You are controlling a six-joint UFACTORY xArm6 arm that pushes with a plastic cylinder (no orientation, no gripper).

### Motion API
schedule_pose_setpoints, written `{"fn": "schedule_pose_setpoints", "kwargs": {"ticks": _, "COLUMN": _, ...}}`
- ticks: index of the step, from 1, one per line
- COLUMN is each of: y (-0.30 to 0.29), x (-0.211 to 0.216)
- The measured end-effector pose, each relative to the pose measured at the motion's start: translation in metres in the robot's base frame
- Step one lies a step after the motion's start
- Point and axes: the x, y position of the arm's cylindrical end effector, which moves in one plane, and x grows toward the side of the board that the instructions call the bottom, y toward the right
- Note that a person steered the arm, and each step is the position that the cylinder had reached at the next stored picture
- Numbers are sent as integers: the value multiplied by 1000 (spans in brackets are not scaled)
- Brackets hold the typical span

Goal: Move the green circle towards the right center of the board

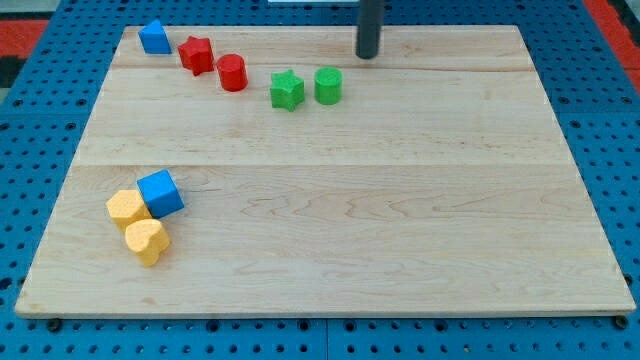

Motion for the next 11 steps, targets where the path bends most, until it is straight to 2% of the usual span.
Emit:
{"fn": "schedule_pose_setpoints", "kwargs": {"ticks": 2, "y": -29, "x": -12}}
{"fn": "schedule_pose_setpoints", "kwargs": {"ticks": 3, "y": -45, "x": 20}}
{"fn": "schedule_pose_setpoints", "kwargs": {"ticks": 5, "y": -86, "x": 41}}
{"fn": "schedule_pose_setpoints", "kwargs": {"ticks": 6, "y": -68, "x": 81}}
{"fn": "schedule_pose_setpoints", "kwargs": {"ticks": 8, "y": -46, "x": 68}}
{"fn": "schedule_pose_setpoints", "kwargs": {"ticks": 9, "y": -22, "x": 71}}
{"fn": "schedule_pose_setpoints", "kwargs": {"ticks": 10, "y": 7, "x": 104}}
{"fn": "schedule_pose_setpoints", "kwargs": {"ticks": 11, "y": 9, "x": 92}}
